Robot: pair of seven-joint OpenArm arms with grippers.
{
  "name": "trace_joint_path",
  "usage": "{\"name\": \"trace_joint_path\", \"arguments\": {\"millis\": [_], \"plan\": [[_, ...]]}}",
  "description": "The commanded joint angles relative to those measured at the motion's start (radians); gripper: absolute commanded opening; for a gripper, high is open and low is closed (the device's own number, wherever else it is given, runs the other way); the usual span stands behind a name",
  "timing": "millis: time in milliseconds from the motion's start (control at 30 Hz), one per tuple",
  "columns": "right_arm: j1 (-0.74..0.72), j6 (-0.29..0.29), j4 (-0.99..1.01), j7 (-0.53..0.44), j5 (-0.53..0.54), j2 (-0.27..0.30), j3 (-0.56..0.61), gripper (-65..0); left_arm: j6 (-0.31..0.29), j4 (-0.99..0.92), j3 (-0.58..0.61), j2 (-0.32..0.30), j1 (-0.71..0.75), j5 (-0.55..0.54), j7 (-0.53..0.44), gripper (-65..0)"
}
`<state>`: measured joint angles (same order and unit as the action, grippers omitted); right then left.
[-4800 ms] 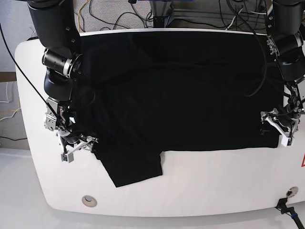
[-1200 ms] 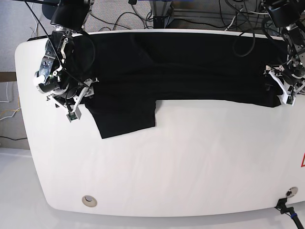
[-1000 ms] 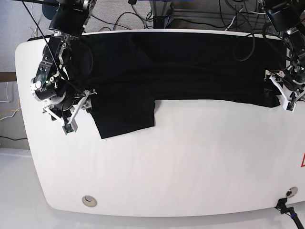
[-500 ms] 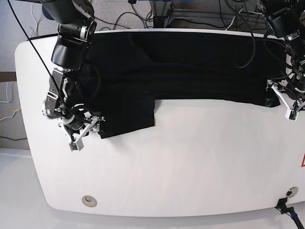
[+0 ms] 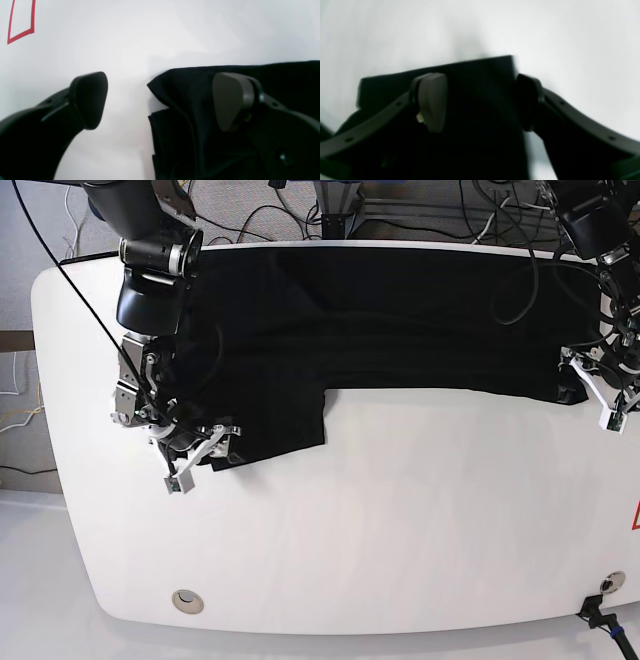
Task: Fold the T-shirt properly
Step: 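Grasp the black shirt's hem corners with left and right grippers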
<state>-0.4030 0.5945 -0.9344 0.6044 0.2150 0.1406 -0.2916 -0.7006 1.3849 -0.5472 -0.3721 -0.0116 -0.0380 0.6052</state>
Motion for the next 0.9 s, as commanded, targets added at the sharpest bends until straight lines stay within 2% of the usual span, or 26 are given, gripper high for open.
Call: {"name": "trace_joint_path", "arguments": {"millis": [0,133,333,400,533,867], "plan": [[-0.004,0.005,-0.021,0.012,0.005,-0.005,0.030,-23.9,0.002,0.015,-0.006,-0.020,-0.014,-0.010,-0.020,-1.4],[-0.001,0.005,-0.025,0.013,0.004,-0.025,0.041,-25.6,0.002,0.003,-0.006,-0.020,-0.014,-0.010,-0.020,-1.4],[-0.001,0.008,-0.019,0.013,0.005,-0.026,0.041,-48.2,0.002,-0.109,-0.004,-0.020,-0.017,-0.010,-0.024,-1.4],[-0.001,0.008,-0.019,0.013,0.004,-0.026,0.041,-52.1,0.002,-0.121,-0.003,-0.020,-0.017,-0.010,-0.026,-1.4],[-0.001,0.008,-0.018,0.013,0.004,-0.026,0.041,-50.7,0.002,-0.128,-0.003,-0.018,-0.044,-0.010,-0.026,-1.4],[-0.001,0.008,-0.018,0.013,0.004,-0.026,0.041,-50.9,0.002,-0.290,0.000,-0.018,-0.144,-0.010,-0.028,-1.4]]}}
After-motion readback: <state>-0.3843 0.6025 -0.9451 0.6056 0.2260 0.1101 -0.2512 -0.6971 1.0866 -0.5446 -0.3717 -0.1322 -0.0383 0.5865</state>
